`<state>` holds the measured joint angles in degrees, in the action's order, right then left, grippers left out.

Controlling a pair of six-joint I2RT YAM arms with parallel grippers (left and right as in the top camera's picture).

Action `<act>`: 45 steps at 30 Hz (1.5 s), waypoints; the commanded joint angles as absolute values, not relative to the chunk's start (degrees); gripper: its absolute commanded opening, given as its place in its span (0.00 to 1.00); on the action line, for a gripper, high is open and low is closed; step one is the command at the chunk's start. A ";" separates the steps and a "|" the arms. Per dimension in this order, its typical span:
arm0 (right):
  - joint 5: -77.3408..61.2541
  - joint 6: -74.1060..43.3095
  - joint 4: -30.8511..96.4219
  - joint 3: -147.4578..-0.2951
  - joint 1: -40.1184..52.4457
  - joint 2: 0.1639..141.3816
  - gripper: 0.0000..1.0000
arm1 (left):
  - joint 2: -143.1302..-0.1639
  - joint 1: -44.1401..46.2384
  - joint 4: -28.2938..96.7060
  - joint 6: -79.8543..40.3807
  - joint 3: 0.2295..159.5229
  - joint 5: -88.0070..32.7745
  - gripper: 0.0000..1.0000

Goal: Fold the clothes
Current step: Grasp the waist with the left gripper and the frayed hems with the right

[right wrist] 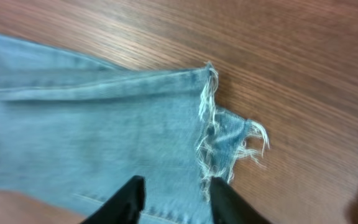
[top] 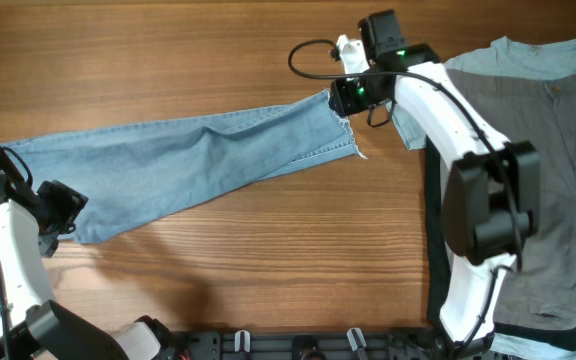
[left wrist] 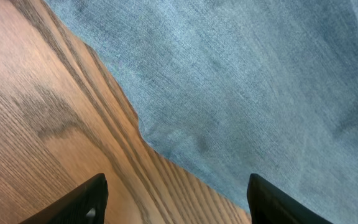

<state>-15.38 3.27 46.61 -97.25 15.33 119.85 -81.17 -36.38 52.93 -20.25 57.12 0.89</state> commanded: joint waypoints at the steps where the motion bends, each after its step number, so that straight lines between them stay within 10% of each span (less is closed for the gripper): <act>1: -15.57 -1.91 52.90 -96.82 15.18 120.55 0.41 | -80.25 -36.23 52.84 -19.73 57.87 0.19 0.72; 45: -33.54 3.05 46.57 -87.37 6.66 122.06 0.32 | -80.25 -36.23 51.94 -19.73 57.87 0.21 0.74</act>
